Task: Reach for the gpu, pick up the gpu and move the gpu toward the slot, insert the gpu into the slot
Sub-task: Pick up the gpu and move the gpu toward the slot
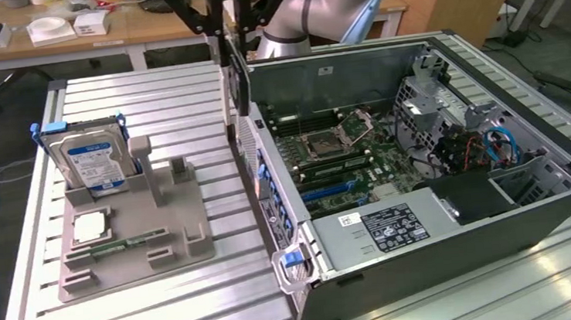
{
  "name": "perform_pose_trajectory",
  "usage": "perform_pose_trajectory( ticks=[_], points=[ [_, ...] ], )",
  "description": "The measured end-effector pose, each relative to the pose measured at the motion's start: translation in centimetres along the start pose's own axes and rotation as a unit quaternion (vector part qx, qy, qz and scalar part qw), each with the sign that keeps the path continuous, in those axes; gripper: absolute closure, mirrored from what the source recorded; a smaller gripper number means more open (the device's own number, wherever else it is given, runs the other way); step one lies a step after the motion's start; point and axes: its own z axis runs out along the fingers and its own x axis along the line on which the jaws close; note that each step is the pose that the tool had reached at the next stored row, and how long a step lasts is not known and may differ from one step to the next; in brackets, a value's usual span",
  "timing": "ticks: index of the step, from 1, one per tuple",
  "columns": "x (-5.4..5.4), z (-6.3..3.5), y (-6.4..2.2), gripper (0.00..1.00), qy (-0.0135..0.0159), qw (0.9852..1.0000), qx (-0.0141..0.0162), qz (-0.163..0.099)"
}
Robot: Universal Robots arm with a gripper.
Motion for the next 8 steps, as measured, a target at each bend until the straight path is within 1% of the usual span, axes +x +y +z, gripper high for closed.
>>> perform_pose_trajectory(
  ticks=[8],
  points=[
    [-1.9,0.03,-0.09,0.74,0.0,1.0,0.0,0.001]
  ],
)
